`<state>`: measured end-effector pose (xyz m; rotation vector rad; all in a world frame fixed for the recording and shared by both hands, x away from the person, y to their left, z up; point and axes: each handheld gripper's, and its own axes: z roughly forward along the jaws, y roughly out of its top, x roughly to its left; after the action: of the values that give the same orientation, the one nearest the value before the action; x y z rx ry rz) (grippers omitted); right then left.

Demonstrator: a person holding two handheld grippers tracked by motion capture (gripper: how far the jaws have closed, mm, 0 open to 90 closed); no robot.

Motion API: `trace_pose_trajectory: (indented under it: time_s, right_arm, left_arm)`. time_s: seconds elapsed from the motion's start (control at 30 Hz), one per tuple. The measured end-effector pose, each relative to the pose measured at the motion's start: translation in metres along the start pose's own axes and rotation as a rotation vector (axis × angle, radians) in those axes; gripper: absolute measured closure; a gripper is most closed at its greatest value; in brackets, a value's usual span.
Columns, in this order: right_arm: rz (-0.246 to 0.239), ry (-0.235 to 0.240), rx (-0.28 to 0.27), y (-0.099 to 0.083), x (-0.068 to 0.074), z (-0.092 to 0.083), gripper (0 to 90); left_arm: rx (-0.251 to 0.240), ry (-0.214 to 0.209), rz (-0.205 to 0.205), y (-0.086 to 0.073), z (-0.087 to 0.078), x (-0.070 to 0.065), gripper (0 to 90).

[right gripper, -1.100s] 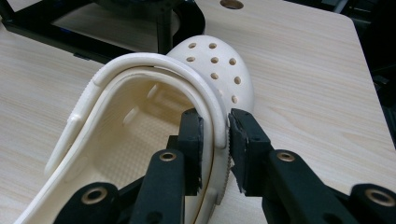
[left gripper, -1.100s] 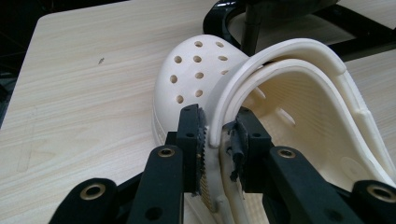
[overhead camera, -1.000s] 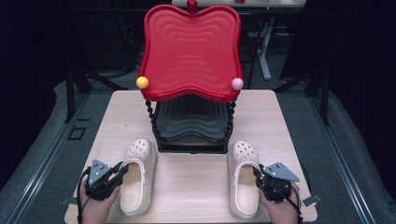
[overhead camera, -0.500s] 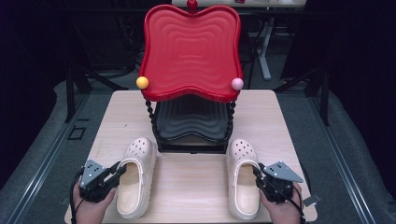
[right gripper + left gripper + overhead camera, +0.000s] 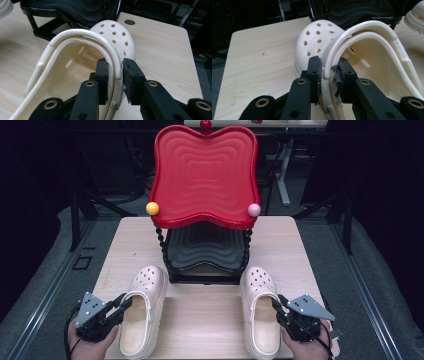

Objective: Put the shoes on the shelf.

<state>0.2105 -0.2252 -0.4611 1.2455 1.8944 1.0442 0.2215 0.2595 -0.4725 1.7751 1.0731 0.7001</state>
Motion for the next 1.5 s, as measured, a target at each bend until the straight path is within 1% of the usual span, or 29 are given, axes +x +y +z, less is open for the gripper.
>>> trace_pose_trajectory:
  time_s: [0.07, 0.1, 0.13, 0.27, 0.33, 0.37, 0.4, 0.43, 0.5, 0.67, 0.8, 0.87, 1.0, 1.03, 1.1, 1.17, 1.3, 1.5]
  right_arm:
    - [-0.003, 0.006, -0.007, 0.001, 0.002, -0.002, 74.6]
    - [-0.01, 0.019, -0.012, 0.004, 0.006, -0.006, 74.6]
    - [-0.011, 0.026, -0.015, 0.005, 0.008, -0.008, 74.6]
    - [-0.027, 0.055, -0.027, 0.013, 0.016, -0.011, 74.7]
    - [-0.03, 0.072, -0.04, 0.017, 0.02, -0.01, 74.7]
    - [-0.036, 0.079, -0.043, 0.018, 0.022, -0.009, 74.7]
    - [-0.036, 0.079, -0.043, 0.018, 0.022, -0.009, 74.7]
    - [-0.049, 0.089, -0.047, 0.023, 0.027, -0.008, 74.7]
    - [-0.057, 0.1, -0.052, 0.027, 0.031, -0.005, 74.7]
    - [-0.076, 0.12, -0.072, 0.039, 0.041, 0.005, 74.8]
    - [-0.079, 0.124, -0.089, 0.05, 0.046, 0.015, 74.9]
    - [-0.086, 0.122, -0.092, 0.056, 0.047, 0.021, 75.1]
    - [-0.094, 0.101, -0.109, 0.069, 0.048, 0.034, 75.3]
    - [-0.1, 0.093, -0.104, 0.071, 0.048, 0.035, 75.3]
    - [-0.103, 0.083, -0.109, 0.076, 0.048, 0.041, 75.2]
    - [-0.101, 0.075, -0.103, 0.08, 0.047, 0.045, 75.3]
    - [-0.097, 0.076, -0.106, 0.085, 0.046, 0.053, 75.3]
    - [-0.097, 0.069, -0.099, 0.088, 0.048, 0.058, 75.2]
  left_arm:
    - [-0.006, -0.006, 0.0, 0.001, -0.001, -0.002, 75.1]
    - [-0.018, -0.016, -0.002, 0.002, -0.003, -0.005, 75.1]
    - [-0.018, -0.021, 0.0, 0.003, -0.003, -0.007, 75.1]
    - [-0.034, -0.046, 0.015, 0.009, -0.001, -0.016, 75.1]
    - [-0.042, -0.058, 0.022, 0.012, 0.001, -0.02, 75.2]
    - [-0.051, -0.069, 0.028, 0.016, 0.003, -0.024, 75.2]
    - [-0.051, -0.069, 0.028, 0.016, 0.003, -0.024, 75.2]
    - [-0.055, -0.071, 0.031, 0.017, 0.004, -0.025, 75.2]
    - [-0.063, -0.08, 0.044, 0.022, 0.008, -0.03, 75.2]
    - [-0.085, -0.09, 0.065, 0.036, 0.022, -0.039, 75.4]
    - [-0.093, -0.086, 0.071, 0.046, 0.034, -0.043, 75.4]
    - [-0.099, -0.08, 0.09, 0.051, 0.041, -0.045, 75.4]
    - [-0.099, -0.068, 0.111, 0.058, 0.054, -0.049, 75.4]
    - [-0.097, -0.066, 0.113, 0.06, 0.057, -0.05, 75.4]
    - [-0.095, -0.068, 0.107, 0.062, 0.063, -0.05, 75.4]
    - [-0.094, -0.068, 0.1, 0.064, 0.068, -0.05, 75.4]
    - [-0.086, -0.065, 0.094, 0.069, 0.076, -0.048, 75.4]
    - [-0.082, -0.067, 0.092, 0.073, 0.08, -0.047, 75.4]
